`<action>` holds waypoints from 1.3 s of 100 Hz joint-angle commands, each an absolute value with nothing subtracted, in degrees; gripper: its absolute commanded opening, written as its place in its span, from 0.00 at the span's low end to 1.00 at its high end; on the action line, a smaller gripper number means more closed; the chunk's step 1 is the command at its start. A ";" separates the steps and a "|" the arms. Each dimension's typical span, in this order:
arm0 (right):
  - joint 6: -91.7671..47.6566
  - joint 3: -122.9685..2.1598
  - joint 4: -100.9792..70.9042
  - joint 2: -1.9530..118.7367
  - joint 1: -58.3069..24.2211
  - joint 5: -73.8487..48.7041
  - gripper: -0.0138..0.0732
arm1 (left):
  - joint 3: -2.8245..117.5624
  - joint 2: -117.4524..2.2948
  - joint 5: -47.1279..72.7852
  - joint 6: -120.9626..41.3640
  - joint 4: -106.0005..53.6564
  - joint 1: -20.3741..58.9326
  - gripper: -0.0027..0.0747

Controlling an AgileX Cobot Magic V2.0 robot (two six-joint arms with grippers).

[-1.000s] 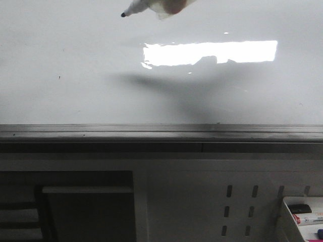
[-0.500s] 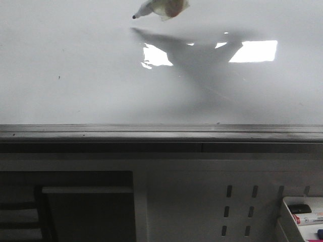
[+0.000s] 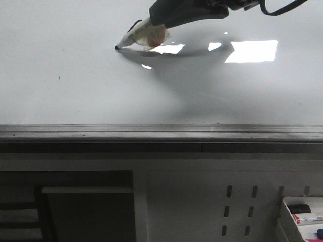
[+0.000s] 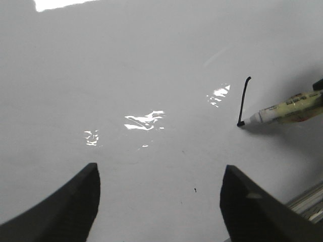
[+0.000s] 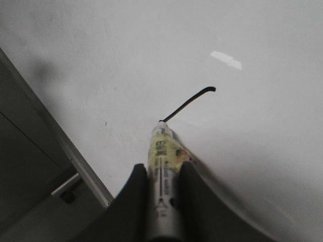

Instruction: Write number 4 on whiteboard

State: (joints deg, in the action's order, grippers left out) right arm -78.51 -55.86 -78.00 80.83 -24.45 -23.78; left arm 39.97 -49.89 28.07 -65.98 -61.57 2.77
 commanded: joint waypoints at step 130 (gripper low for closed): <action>-56.03 -54.11 -56.15 75.11 -22.19 -24.27 0.10 | 41.45 -49.23 26.80 -66.55 -65.13 2.59 0.63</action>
State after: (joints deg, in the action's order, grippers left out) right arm -59.11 -54.66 -59.04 76.11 -22.39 -24.37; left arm 39.97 -49.89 28.07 -66.33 -62.60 2.77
